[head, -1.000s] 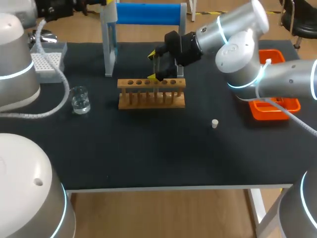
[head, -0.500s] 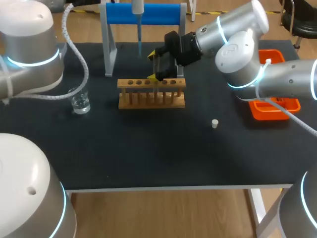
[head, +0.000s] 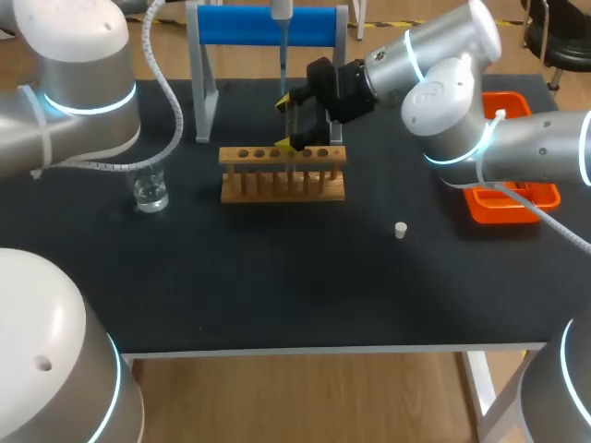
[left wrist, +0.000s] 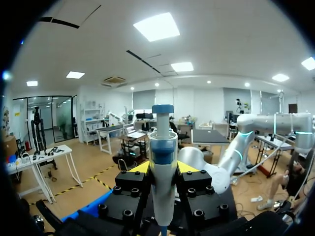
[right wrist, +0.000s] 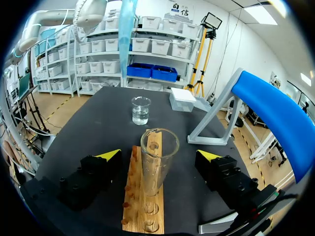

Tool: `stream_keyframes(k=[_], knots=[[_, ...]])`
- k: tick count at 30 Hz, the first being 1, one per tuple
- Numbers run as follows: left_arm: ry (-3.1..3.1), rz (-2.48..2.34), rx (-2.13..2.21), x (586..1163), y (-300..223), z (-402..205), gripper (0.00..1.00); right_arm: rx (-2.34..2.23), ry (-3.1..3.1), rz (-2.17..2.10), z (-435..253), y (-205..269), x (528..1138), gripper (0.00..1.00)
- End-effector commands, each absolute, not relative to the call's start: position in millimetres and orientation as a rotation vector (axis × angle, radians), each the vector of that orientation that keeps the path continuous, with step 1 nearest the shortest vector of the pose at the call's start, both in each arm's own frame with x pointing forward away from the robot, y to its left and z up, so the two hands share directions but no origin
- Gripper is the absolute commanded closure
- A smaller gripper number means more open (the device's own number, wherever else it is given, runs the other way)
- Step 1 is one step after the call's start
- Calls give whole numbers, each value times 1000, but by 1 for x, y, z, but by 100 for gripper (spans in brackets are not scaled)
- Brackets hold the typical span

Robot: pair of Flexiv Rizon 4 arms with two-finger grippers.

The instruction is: Invert the test tube, pick up the pipette, mount the tip to pipette, aspirate from beaker and dispense into the tube, eject the tip, return the pipette, and cap with the stopper.

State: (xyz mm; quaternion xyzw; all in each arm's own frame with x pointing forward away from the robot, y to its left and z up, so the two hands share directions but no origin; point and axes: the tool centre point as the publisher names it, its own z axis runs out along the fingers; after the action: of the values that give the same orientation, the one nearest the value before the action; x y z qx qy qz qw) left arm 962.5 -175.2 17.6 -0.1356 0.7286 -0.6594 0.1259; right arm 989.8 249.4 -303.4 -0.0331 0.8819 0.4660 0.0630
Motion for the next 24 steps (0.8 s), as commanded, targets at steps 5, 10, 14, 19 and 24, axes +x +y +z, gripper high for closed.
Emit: stream_keyframes(k=[5, 10, 14, 19, 24], knots=[[2127, -1906, -406, 966, -177, 17, 100, -101, 2668, 1406, -303, 249, 990, 0], [2127, -1906, -406, 966, -177, 17, 100, -101, 2668, 1406, -303, 249, 990, 0], [2127, -1906, -406, 966, -177, 17, 100, -101, 2668, 1406, -303, 249, 990, 0], [2127, -1906, -406, 966, -177, 17, 100, -101, 2668, 1406, -303, 249, 990, 0], [2127, -1906, -406, 966, -177, 17, 100, -101, 2668, 1406, -303, 249, 990, 0]])
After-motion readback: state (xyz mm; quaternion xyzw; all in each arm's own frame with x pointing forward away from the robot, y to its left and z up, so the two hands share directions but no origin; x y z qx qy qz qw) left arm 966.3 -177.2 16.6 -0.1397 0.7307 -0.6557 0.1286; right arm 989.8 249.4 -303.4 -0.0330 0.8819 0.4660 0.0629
